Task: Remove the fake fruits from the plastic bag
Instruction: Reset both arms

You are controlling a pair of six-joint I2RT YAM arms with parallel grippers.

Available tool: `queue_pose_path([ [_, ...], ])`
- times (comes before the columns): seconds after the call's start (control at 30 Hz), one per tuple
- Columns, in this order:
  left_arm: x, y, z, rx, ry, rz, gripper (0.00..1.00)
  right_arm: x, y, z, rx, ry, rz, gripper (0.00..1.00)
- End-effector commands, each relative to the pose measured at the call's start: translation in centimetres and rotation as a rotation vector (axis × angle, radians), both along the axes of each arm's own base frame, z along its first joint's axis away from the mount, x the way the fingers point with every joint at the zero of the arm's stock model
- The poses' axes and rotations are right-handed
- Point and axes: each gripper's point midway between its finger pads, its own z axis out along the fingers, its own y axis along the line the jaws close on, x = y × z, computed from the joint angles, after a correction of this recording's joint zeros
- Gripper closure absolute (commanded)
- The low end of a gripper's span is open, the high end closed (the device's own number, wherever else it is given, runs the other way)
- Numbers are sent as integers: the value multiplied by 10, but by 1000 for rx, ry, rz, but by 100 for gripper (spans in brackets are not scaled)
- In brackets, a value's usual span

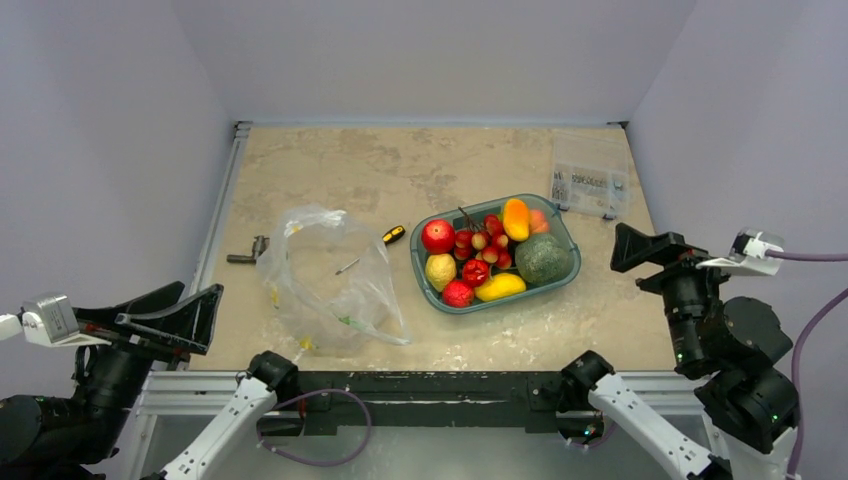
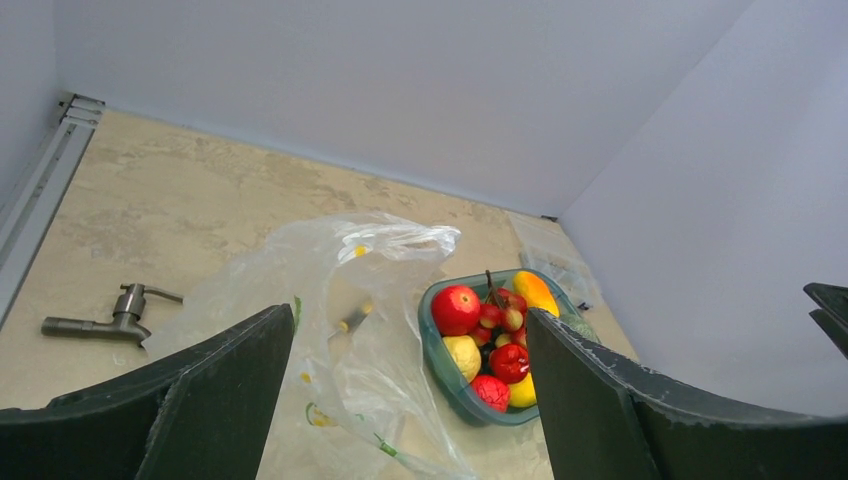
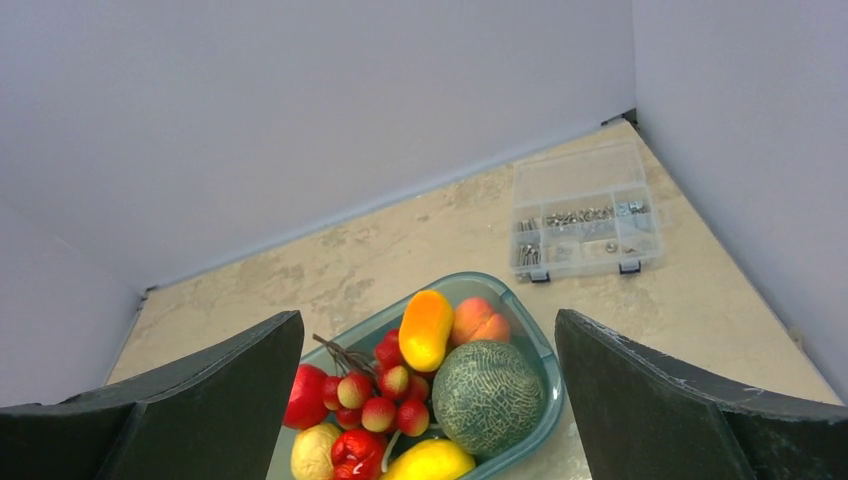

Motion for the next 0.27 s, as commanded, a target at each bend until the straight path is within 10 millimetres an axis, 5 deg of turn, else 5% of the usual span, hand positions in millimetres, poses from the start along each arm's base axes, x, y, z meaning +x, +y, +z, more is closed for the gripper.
queue_pose_path([
  [0.0,4,1,1,0,15,12,14,-10,-15,13,39,-57,-47,1],
  [0.23,12,-3,-8,0,40,16,14,1,-8,8,7,-69,-43,1],
])
